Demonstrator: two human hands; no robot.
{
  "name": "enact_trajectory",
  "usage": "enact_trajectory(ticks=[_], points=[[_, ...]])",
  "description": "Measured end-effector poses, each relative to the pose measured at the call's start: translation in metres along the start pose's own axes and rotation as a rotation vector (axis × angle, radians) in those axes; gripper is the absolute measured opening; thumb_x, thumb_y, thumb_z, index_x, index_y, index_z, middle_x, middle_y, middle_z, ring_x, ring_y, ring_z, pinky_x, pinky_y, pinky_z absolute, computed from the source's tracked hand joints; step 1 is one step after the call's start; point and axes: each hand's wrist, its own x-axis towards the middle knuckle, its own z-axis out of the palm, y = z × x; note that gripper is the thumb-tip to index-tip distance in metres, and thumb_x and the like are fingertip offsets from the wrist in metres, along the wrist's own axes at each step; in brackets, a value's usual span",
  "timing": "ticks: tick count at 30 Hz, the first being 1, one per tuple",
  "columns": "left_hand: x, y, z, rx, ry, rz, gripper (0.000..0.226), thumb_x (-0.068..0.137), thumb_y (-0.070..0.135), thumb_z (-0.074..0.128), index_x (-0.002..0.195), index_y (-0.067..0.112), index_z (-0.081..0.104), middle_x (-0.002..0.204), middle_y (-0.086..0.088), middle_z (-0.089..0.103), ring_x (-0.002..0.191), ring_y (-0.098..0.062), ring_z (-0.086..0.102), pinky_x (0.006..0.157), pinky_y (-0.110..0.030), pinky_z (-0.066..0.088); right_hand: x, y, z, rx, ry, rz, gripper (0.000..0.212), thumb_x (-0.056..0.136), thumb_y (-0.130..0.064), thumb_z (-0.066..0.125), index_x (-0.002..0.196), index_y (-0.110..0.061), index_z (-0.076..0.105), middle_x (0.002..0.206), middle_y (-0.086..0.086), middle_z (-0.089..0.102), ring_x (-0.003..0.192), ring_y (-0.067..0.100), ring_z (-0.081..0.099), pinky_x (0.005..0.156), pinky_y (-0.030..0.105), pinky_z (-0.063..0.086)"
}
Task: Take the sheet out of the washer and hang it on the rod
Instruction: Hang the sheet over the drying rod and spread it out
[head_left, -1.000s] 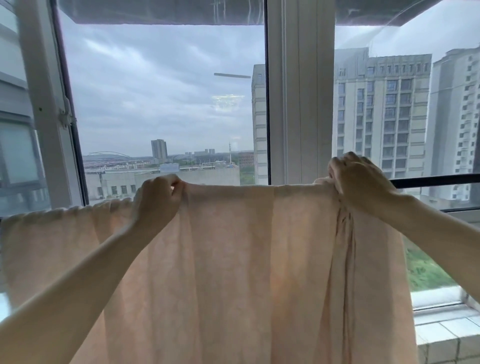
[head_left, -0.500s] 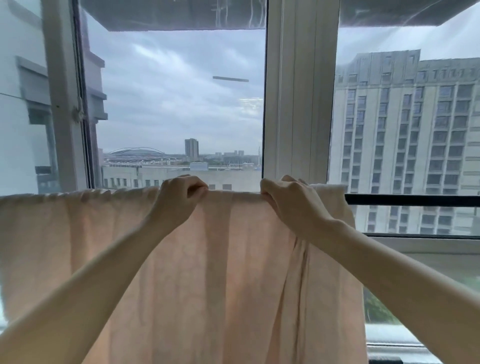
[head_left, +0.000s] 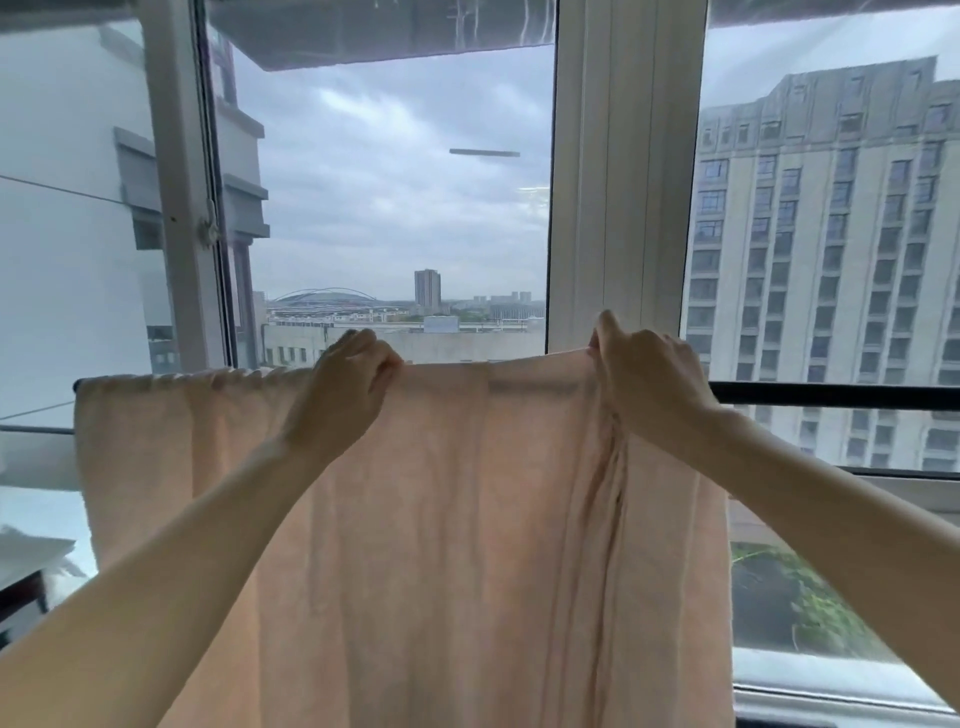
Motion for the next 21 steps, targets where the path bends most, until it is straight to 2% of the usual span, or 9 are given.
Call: enact_trajectory(ticks=[3,5,7,9,12,16,18,20,21], points=[[-0.019,-0.013,-0.003,0.063,0.141,-0.08,0.011,0.094,0.01,0.055,0.091,0.005,0.065,0.087,-0.005,0.058,0.087,-0.024,0.055,0.079,-0.04,0.047,-0.022,0.017,-0.005,-0.009,0.066,-0.006,0.013,0.098,-0.013,0.049,0.094,-0.019,0.038,0.069,-0.002,0.058,0.061,0.017,0.057,0.065,0.033,0.05],[-0.028,-0.011,0.003,0.066,0.14,-0.077,0.011,0.095,0.008,0.054,0.091,0.005,0.064,0.089,-0.006,0.057,0.087,-0.025,0.055,0.079,-0.041,0.047,-0.032,0.01,-0.014,-0.067,0.046,-0.043,0.01,0.098,-0.016,0.049,0.104,-0.017,0.042,0.092,0.004,0.062,0.084,0.021,0.061,0.074,0.028,0.047],[-0.029,-0.005,0.013,0.072,0.115,-0.019,0.01,0.094,0.004,0.055,0.093,0.007,0.064,0.092,-0.004,0.058,0.09,-0.025,0.056,0.083,-0.04,0.046,-0.031,0.0,-0.011,-0.116,0.021,-0.054,0.021,0.095,-0.011,0.051,0.114,-0.014,0.043,0.107,0.006,0.063,0.102,0.022,0.058,0.08,0.027,0.042],[-0.024,0.006,0.021,0.099,0.083,0.078,0.013,0.094,0.007,0.053,0.099,0.011,0.065,0.098,0.001,0.061,0.096,-0.022,0.057,0.09,-0.037,0.042,-0.025,-0.013,-0.002,-0.14,0.044,-0.096,0.024,0.091,-0.011,0.059,0.113,-0.013,0.05,0.101,0.006,0.068,0.099,0.023,0.061,0.082,0.031,0.047],[-0.018,0.024,0.031,0.039,0.011,0.146,0.019,0.096,0.012,0.054,0.112,0.013,0.062,0.107,0.002,0.062,0.103,-0.017,0.057,0.099,-0.031,0.038,-0.017,-0.023,0.021,-0.086,0.171,-0.174,0.015,0.087,-0.022,0.066,0.097,-0.012,0.06,0.081,0.006,0.071,0.079,0.026,0.066,0.068,0.038,0.053],[-0.013,0.033,0.042,0.026,-0.015,0.175,0.029,0.095,0.017,0.057,0.124,0.015,0.06,0.119,0.002,0.061,0.111,-0.017,0.057,0.101,-0.035,0.043,-0.021,-0.03,0.046,-0.094,0.282,-0.294,0.024,0.083,-0.016,0.067,0.106,-0.012,0.062,0.102,0.006,0.066,0.085,0.026,0.064,0.069,0.041,0.052],[-0.012,0.031,0.044,0.044,0.003,0.177,0.028,0.095,0.019,0.057,0.122,0.016,0.063,0.117,0.004,0.063,0.108,-0.016,0.059,0.097,-0.032,0.044,-0.021,-0.027,0.053,-0.102,0.348,-0.33,0.024,0.084,-0.006,0.057,0.108,-0.01,0.061,0.105,0.008,0.063,0.085,0.026,0.062,0.069,0.041,0.05],[-0.009,0.026,0.044,0.041,0.048,0.159,0.02,0.093,0.019,0.061,0.111,0.016,0.068,0.104,0.006,0.067,0.099,-0.015,0.063,0.086,-0.026,0.044,-0.02,-0.021,0.056,-0.11,0.399,-0.346,0.024,0.082,0.001,0.049,0.1,-0.008,0.061,0.093,0.008,0.061,0.077,0.026,0.059,0.064,0.04,0.05],[-0.007,0.024,0.043,0.044,0.074,0.158,0.014,0.092,0.019,0.062,0.103,0.016,0.07,0.097,0.006,0.068,0.093,-0.014,0.064,0.08,-0.024,0.042,-0.019,-0.018,0.055,-0.125,0.41,-0.349,0.022,0.077,0.005,0.052,0.094,-0.007,0.06,0.087,0.008,0.06,0.072,0.025,0.057,0.061,0.04,0.05]])
